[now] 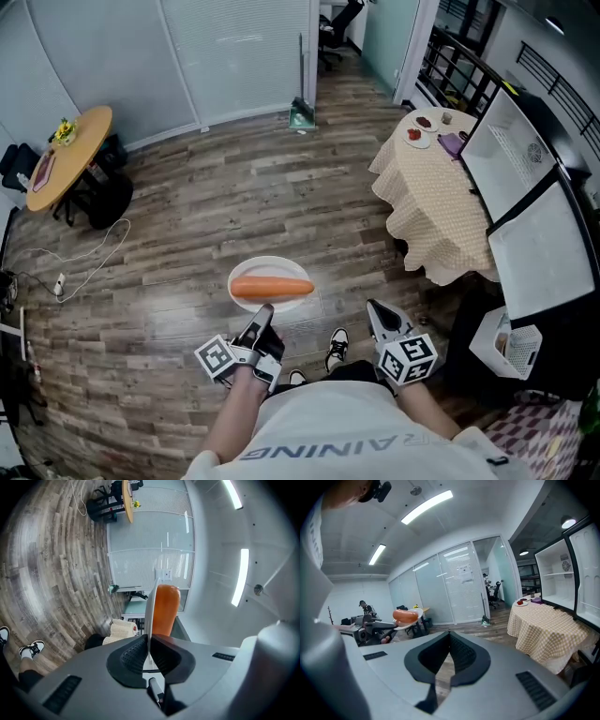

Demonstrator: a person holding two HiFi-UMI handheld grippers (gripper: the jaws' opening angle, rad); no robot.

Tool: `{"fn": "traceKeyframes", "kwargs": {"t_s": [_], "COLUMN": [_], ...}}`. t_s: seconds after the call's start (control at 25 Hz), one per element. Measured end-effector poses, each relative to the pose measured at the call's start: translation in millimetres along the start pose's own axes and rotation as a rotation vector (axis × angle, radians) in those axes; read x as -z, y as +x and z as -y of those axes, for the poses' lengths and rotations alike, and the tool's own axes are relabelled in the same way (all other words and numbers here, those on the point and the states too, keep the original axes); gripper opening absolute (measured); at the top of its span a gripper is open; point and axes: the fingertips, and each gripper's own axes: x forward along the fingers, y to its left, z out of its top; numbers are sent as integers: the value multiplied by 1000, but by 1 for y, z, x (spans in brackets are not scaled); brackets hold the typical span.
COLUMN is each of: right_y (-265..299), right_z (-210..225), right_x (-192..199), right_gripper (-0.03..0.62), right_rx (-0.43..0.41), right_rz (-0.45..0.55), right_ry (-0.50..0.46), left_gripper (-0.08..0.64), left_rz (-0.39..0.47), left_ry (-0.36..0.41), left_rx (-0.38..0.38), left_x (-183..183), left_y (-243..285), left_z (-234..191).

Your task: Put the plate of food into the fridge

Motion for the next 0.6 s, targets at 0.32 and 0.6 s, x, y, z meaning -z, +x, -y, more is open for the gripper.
{"fn": "traceKeyframes", "kwargs": {"t_s": [0.32, 0.6], "right_y": [42, 65], "right_z": [73, 128], "right_x": [-40, -63], "right_gripper": [20, 20], "right_rx": [3, -6], "right_rz": [36, 53], "right_ry": [13, 33], "left_gripper": [25, 25], "left_rz": [-9, -21], "left_ry": [21, 42], "left_rx": [13, 8], "left_x": [-6, 1], "left_y": [88, 155], "left_z": [10, 17]}}
